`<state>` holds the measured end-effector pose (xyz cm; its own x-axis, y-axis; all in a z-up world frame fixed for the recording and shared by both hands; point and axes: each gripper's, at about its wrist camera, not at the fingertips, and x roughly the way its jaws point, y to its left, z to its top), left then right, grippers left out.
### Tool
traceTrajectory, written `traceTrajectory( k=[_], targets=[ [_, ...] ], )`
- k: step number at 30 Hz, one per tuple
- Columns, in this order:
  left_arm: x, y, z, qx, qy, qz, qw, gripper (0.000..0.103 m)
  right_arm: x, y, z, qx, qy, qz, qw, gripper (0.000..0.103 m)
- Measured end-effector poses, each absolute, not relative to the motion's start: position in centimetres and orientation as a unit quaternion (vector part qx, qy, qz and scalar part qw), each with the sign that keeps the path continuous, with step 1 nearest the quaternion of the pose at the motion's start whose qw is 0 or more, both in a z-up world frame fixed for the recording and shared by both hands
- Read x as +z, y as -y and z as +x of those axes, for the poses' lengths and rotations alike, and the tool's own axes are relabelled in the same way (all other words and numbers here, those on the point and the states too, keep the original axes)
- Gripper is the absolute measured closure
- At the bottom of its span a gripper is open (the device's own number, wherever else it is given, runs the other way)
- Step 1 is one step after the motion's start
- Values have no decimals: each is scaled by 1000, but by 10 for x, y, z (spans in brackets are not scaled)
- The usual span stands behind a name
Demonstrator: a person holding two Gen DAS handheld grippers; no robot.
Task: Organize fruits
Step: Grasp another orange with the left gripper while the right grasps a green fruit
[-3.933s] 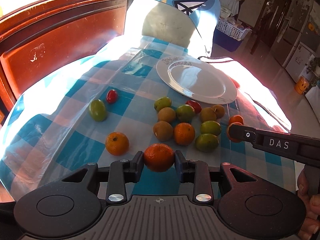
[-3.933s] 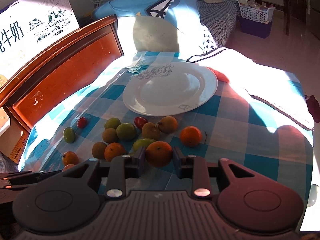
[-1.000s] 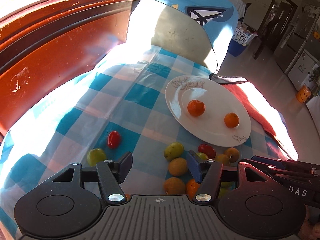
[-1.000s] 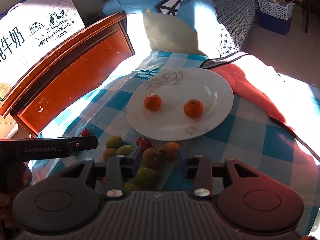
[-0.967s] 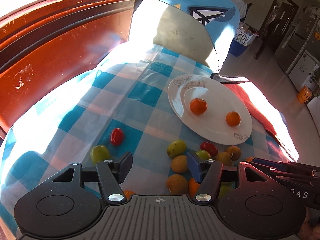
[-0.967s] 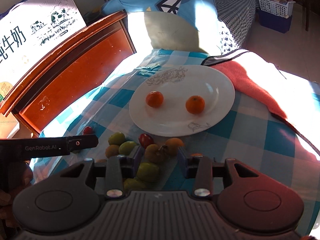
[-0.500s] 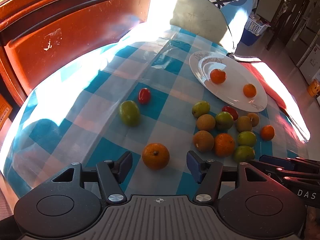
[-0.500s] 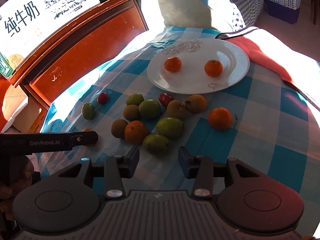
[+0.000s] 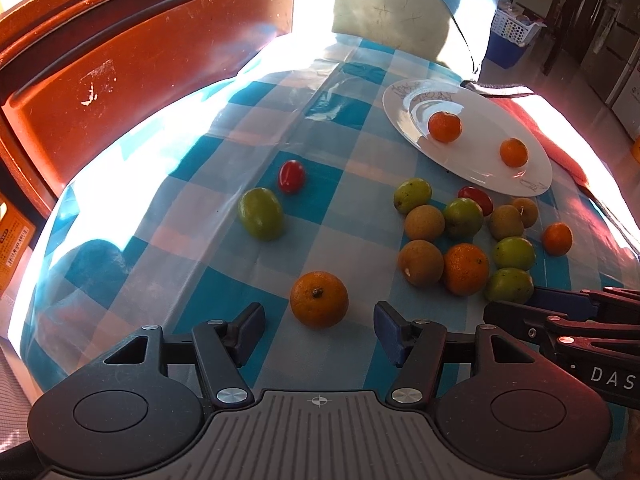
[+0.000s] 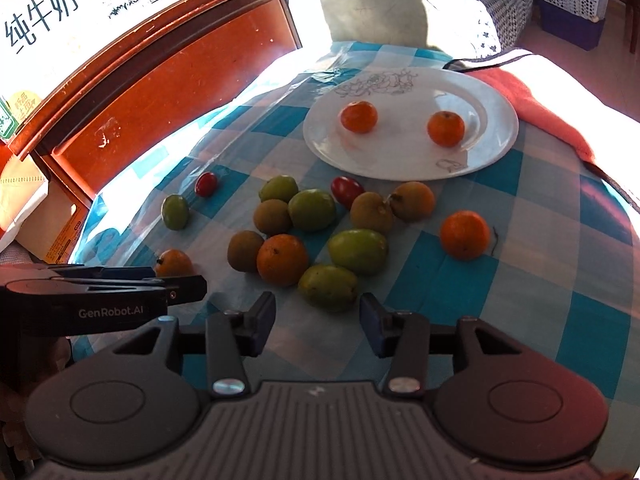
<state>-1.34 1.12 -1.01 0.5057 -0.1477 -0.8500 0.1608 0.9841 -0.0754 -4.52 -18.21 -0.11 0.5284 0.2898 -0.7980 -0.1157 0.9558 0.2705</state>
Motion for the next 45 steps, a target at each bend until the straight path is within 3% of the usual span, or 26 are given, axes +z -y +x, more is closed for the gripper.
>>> traceTrajectory(
  k=[10, 14, 16, 22, 40, 45],
  targets=[
    [-11, -7, -15, -83, -484, 26, 871, 43, -3, 175, -43, 111, -468, 75, 874, 54],
    [-11, -9, -17, -85, -480, 21, 873, 46, -4, 176, -42, 105, -465, 71, 876, 64],
    [-9, -12, -17, -91, -479, 11, 873, 58, -4, 178, -42, 104, -465, 76, 876, 70],
    [-8, -16, -16, -100, -478, -9, 873, 75, -3, 179, -42, 104, -466, 83, 875, 73],
    [4, -11, -16, -108, -452, -17, 885, 78, 6, 187, -43, 114, -458, 110, 875, 85],
    [2, -6, -14, -111, -459, -17, 881, 78, 3, 188, -42, 119, -466, 118, 869, 81]
  ],
)
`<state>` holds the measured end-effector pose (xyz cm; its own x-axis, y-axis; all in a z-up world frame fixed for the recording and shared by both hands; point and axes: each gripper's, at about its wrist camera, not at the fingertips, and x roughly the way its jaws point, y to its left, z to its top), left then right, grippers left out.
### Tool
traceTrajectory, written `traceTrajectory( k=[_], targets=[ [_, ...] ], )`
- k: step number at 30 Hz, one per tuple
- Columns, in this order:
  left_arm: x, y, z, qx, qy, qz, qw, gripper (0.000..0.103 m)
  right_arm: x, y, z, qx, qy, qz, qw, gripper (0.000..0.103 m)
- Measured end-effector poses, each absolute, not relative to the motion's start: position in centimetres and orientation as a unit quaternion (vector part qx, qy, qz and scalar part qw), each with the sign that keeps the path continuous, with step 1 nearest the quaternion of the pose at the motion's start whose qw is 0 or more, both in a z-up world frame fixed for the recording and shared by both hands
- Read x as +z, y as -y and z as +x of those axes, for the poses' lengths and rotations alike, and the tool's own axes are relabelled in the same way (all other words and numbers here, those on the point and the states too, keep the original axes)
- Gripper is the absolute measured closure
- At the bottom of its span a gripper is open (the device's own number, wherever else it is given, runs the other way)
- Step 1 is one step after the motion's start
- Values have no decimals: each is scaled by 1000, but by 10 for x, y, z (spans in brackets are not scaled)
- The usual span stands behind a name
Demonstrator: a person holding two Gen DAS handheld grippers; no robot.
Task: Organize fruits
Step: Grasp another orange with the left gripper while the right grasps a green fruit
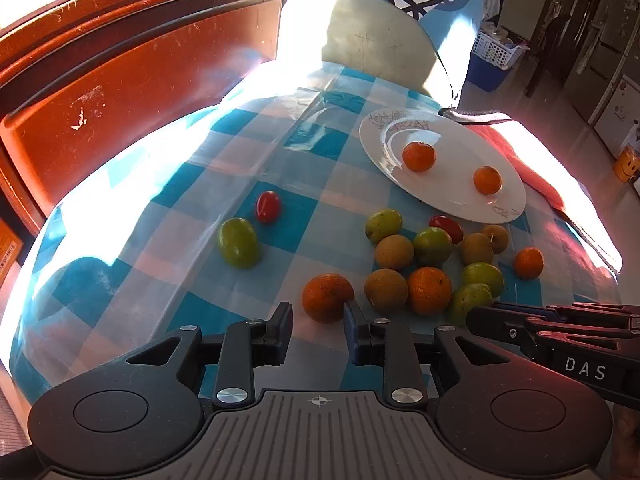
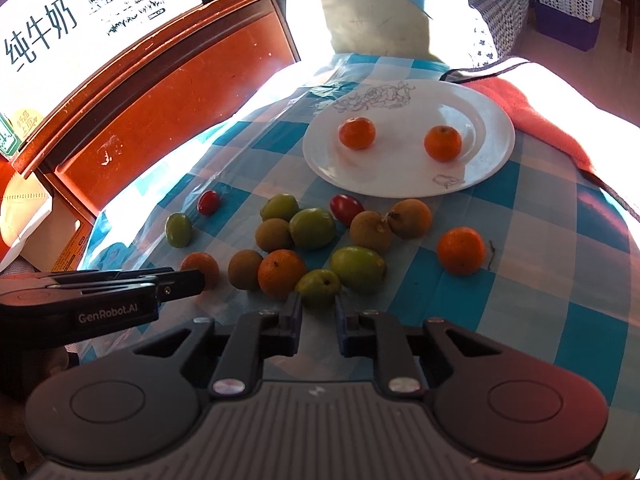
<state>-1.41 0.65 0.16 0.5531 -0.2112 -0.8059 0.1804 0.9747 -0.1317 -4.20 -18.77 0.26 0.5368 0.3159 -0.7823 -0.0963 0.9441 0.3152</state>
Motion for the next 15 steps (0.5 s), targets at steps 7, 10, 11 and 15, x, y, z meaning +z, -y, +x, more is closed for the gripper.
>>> traceTrajectory(
  k=[7, 10, 11, 15],
  targets=[
    [-4, -10, -10, -101, -460, -19, 882, 75, -2, 184, -39, 109, -468, 120, 868, 68],
    [-4, -8, -8, -101, -455, -19, 885, 75, -5, 185, -36, 101, -468, 125, 869, 62],
    [-4, -9, -6, -97, -455, -22, 885, 75, -6, 185, -36, 99, -466, 124, 870, 62],
    [-7, -14, 0, -88, -455, -37, 885, 73, -6, 186, -33, 94, -463, 136, 871, 61]
  ],
)
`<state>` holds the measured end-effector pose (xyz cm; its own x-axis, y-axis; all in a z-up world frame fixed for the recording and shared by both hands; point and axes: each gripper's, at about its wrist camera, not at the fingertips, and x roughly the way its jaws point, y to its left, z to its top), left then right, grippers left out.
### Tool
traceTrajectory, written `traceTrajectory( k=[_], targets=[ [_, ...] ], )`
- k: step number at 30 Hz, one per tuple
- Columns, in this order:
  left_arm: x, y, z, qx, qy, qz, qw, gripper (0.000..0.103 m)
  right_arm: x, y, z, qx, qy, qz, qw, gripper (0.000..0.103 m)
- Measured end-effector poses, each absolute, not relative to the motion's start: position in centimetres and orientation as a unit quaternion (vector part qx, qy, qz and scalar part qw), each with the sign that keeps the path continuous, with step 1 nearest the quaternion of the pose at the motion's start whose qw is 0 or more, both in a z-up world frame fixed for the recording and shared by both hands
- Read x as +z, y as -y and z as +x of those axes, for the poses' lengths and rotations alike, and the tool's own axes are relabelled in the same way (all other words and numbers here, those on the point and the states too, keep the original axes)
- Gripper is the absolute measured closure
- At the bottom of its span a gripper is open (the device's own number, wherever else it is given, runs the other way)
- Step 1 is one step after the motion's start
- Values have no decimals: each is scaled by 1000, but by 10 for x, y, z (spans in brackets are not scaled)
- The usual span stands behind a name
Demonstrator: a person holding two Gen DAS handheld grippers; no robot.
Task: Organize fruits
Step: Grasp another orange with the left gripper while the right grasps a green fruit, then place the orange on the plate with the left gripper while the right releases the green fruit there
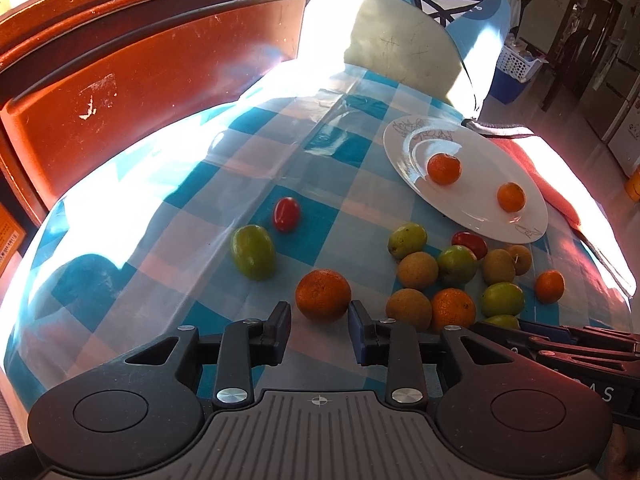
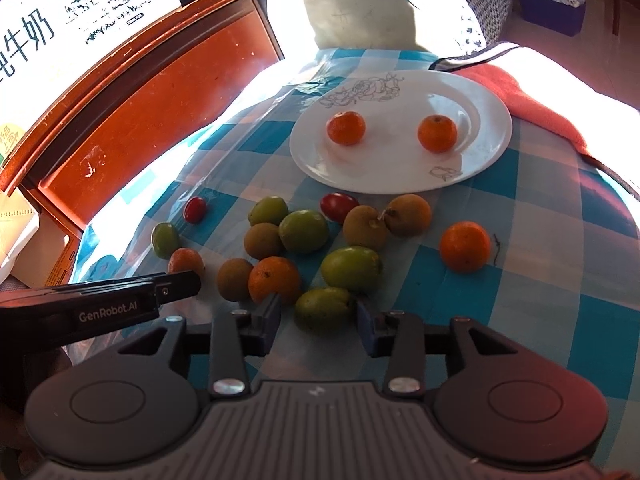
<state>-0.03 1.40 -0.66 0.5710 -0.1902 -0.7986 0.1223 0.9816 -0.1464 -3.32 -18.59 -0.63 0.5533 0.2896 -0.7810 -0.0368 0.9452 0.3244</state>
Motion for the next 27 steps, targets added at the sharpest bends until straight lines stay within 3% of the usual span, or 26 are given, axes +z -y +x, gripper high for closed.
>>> traceTrajectory(
  k=[5, 27],
  targets=[
    [-7, -11, 2, -95, -445, -33, 890, 73, -7, 184, -34, 94, -465, 121, 872, 70],
    [10, -7, 7, -101, -422, -51, 900, 75, 30, 193, -36, 117, -427, 137, 886, 74]
  ],
)
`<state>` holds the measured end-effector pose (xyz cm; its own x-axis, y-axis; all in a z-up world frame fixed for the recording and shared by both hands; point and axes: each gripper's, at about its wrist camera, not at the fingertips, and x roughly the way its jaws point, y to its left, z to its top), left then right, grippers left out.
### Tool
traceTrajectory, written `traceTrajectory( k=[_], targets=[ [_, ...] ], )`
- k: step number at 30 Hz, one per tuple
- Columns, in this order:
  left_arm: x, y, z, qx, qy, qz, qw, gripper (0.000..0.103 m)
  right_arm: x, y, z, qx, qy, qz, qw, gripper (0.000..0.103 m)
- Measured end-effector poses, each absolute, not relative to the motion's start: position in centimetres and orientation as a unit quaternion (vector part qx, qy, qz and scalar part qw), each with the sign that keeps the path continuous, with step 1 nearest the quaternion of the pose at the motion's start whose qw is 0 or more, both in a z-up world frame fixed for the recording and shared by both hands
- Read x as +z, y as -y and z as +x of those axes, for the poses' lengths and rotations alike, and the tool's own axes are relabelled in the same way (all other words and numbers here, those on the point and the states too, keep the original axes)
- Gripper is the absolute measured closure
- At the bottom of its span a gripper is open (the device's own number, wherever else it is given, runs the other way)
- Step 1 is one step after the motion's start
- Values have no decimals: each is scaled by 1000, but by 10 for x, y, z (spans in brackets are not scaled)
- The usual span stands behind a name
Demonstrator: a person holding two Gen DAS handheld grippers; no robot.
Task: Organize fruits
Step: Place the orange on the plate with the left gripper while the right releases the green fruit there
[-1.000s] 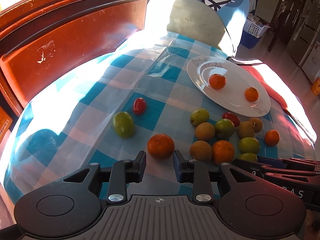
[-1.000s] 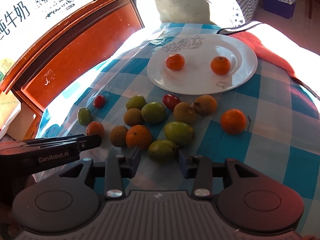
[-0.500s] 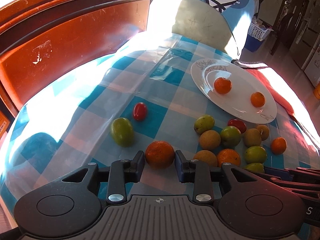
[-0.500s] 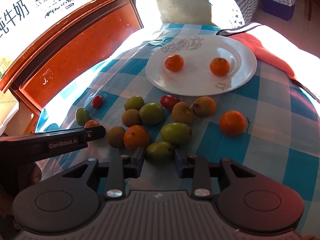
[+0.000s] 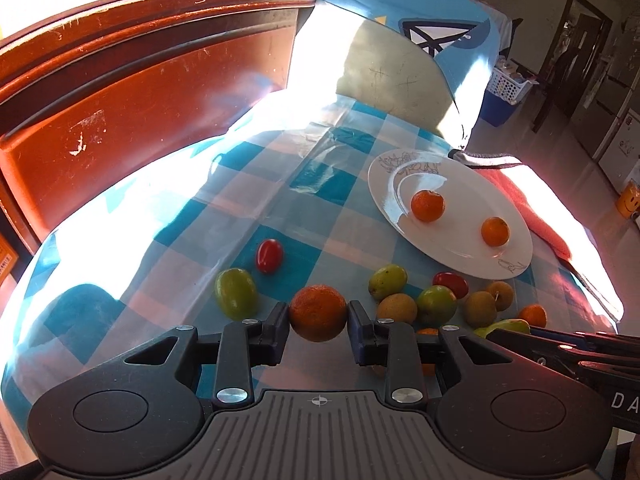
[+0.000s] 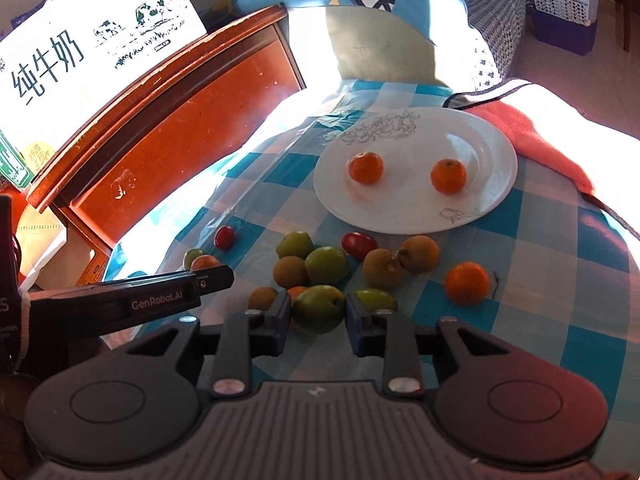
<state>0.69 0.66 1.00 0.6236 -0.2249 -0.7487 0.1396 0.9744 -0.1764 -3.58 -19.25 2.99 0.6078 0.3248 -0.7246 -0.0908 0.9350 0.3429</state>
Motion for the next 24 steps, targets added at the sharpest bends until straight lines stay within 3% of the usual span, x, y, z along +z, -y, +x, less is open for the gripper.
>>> traceTrajectory(
  k=[24],
  targets=[
    [21, 68, 77, -187, -419, -62, 886, 75, 45, 250, 43, 69, -386, 145, 908, 74]
  ],
)
